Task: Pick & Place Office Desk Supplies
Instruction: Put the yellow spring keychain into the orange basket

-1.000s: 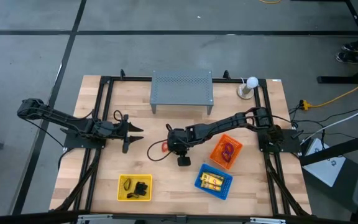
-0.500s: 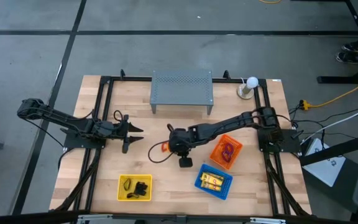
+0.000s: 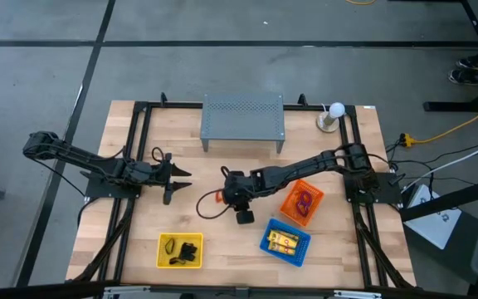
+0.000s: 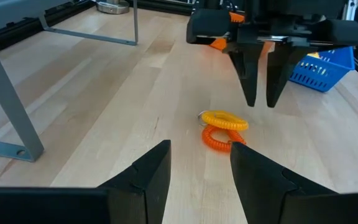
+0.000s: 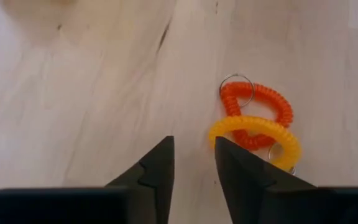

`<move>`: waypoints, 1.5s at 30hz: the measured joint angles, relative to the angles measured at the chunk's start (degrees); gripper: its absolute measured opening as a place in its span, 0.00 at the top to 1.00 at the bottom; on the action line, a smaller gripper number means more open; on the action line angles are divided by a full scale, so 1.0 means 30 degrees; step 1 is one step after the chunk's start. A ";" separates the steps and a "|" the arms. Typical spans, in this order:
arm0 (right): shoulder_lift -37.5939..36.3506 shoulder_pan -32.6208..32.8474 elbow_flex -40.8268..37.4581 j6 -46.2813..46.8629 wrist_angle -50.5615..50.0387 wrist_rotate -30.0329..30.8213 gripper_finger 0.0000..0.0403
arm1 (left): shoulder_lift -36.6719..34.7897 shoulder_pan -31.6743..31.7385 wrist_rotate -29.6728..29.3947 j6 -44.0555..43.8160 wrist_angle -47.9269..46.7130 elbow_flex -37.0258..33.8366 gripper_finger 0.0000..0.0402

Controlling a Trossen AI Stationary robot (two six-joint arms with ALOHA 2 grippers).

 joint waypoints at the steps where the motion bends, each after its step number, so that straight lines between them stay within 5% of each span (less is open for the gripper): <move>1: 0.0026 -0.0035 0.0000 -0.0055 0.0001 0.0000 0.69 | 0.0000 -0.0002 0.0000 0.0000 0.0000 0.0000 0.60; 26: 0.1924 -0.0578 0.0058 -0.0256 0.1029 -0.0583 0.68 | 0.0124 0.0003 0.0007 -0.0124 0.0085 0.0000 0.60; 36: 0.1984 -0.0593 0.0051 0.0196 0.1180 -0.1005 0.95 | 0.0204 0.0002 0.0007 -0.0131 0.0138 0.0000 0.60; 45: 0.1452 -0.0556 0.0008 0.1556 -0.0543 -0.3834 0.97 | 0.0204 0.0000 0.0027 -0.0131 0.0131 0.0000 0.60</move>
